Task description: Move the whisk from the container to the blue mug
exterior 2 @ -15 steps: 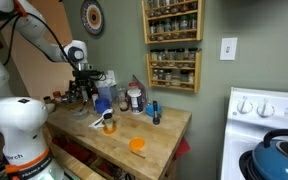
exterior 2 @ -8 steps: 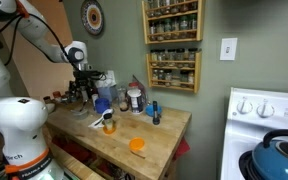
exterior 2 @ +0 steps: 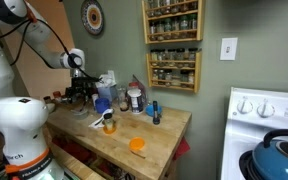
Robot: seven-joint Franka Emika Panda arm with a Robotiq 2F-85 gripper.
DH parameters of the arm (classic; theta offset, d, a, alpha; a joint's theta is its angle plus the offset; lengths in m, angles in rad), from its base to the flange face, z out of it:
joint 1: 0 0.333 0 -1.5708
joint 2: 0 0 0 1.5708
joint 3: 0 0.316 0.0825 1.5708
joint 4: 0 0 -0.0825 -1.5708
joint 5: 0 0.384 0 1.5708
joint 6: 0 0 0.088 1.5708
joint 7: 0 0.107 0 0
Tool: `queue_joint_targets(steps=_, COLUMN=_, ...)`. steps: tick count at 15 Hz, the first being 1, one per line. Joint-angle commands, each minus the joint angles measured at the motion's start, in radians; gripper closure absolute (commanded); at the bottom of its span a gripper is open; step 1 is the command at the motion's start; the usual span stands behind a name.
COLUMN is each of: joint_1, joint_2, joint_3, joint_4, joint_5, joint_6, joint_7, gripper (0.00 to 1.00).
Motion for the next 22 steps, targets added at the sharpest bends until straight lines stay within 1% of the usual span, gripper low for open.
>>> queue_joint_targets(steps=1, joint_1=-0.010, joint_2=0.015, joint_3=0.016, joint_4=0.000, joint_5=-0.001, joint_6=-0.020, joint_7=-0.017, gripper=0.00)
queue_joint_targets(steps=4, joint_1=-0.012, joint_2=0.050, joint_3=0.025, joint_4=0.000, joint_5=-0.006, joint_6=-0.028, joint_7=-0.034, gripper=0.00)
queue_joint_targets(steps=5, joint_1=-0.008, joint_2=0.046, joint_3=0.030, joint_4=-0.004, joint_5=-0.017, joint_6=0.004, joint_7=-0.023, gripper=0.00)
queue_joint_targets(steps=6, joint_1=-0.004, joint_2=0.043, joint_3=0.034, joint_4=-0.009, joint_5=0.005, joint_6=0.039, joint_7=-0.070, gripper=0.00)
queue_joint_targets(steps=8, joint_1=0.000, joint_2=0.042, joint_3=0.044, joint_4=-0.016, joint_5=-0.014, joint_6=0.153, joint_7=-0.092, gripper=0.00)
queue_joint_targets(steps=10, joint_1=-0.006, joint_2=0.078, joint_3=0.047, joint_4=-0.002, joint_5=-0.097, joint_6=0.206, joint_7=-0.098, gripper=0.00)
queue_joint_targets(steps=12, joint_1=-0.014, joint_2=0.120, joint_3=0.044, joint_4=0.012, joint_5=-0.204, joint_6=0.200, joint_7=-0.071, gripper=0.00)
queue_joint_targets(steps=14, joint_1=-0.019, joint_2=0.149, joint_3=0.043, joint_4=0.020, joint_5=-0.265, joint_6=0.180, joint_7=-0.080, gripper=0.00)
queue_joint_targets(steps=15, joint_1=-0.021, joint_2=0.161, joint_3=0.044, joint_4=0.021, joint_5=-0.282, joint_6=0.188, joint_7=-0.084, gripper=0.06)
queue_joint_targets(steps=17, joint_1=-0.021, joint_2=0.184, joint_3=0.051, joint_4=0.027, joint_5=-0.302, joint_6=0.200, joint_7=-0.089, gripper=0.35)
queue_joint_targets(steps=22, joint_1=-0.019, joint_2=0.204, joint_3=0.064, joint_4=0.047, joint_5=-0.345, joint_6=0.203, joint_7=-0.083, gripper=0.74)
